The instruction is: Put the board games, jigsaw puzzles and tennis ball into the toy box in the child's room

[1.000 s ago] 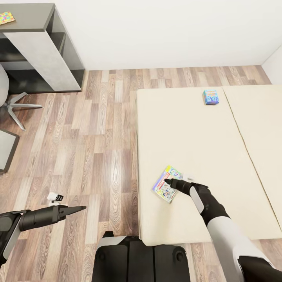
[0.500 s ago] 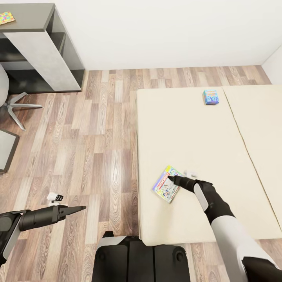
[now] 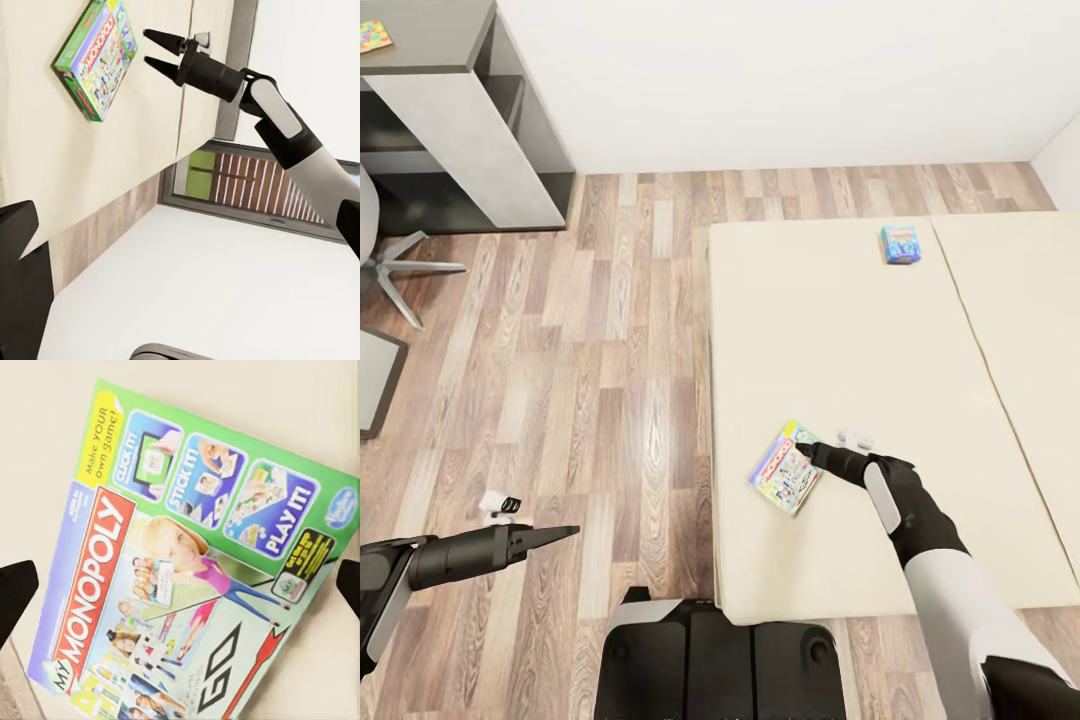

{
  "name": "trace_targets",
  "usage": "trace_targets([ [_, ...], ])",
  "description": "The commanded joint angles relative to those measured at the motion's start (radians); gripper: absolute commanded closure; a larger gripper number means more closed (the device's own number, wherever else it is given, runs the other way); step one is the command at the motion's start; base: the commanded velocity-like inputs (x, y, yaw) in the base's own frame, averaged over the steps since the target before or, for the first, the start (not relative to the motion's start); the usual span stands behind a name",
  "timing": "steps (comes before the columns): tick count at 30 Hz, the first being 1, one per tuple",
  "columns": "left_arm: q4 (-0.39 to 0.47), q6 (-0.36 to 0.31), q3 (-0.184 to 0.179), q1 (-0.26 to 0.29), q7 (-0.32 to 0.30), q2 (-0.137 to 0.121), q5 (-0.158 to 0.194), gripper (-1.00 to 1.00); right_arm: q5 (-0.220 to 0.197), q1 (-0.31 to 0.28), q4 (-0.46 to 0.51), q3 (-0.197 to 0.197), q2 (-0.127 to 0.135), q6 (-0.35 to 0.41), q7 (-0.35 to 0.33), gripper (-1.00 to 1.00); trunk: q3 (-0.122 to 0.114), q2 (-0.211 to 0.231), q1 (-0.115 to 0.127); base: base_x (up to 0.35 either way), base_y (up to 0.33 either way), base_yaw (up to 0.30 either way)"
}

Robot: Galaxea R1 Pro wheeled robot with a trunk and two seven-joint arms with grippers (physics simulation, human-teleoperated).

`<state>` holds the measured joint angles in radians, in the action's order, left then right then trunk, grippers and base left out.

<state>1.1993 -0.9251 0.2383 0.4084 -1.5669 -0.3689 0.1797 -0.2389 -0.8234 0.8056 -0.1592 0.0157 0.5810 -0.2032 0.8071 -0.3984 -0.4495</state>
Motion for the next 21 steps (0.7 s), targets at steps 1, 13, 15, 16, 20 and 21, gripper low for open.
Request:
trace_targets([
  [1,0.0,-0.011,0.0,0.0,-0.004,0.0,0.0,-1.0,-0.001,0.0,0.001,-0.006,0.002,0.007,-0.004,-1.0,0.003,-0.002,-0.001,0.0,0.0,0.0],
  [13,0.0,-0.011,-0.001,0.0,-0.004,0.001,0.0,-1.0,-0.003,0.001,0.0,-0.014,0.018,0.007,-0.004,-1.0,0.022,-0.002,-0.001,0.0,0.0,0.0],
  [15,0.0,-0.011,-0.001,0.0,-0.004,0.001,0.0,-1.0,-0.003,0.001,0.0,-0.014,0.016,0.007,-0.004,-1.0,0.025,-0.002,-0.001,0.0,0.0,0.0],
  [16,0.0,-0.011,-0.001,0.0,-0.004,0.001,0.0,-1.0,-0.004,0.001,-0.001,-0.014,0.015,0.007,-0.003,-1.0,0.027,-0.002,-0.001,0.0,0.0,0.0],
  [20,0.0,-0.011,0.0,0.0,-0.004,0.001,0.0,-1.0,-0.004,0.002,-0.002,-0.014,0.013,0.006,-0.002,-1.0,0.034,-0.002,-0.001,0.0,0.0,0.0],
  [21,0.0,-0.011,0.0,0.0,-0.004,0.001,0.0,-1.0,-0.004,0.002,-0.002,-0.013,0.013,0.006,-0.001,-1.0,0.035,-0.002,-0.001,0.0,0.0,0.0],
])
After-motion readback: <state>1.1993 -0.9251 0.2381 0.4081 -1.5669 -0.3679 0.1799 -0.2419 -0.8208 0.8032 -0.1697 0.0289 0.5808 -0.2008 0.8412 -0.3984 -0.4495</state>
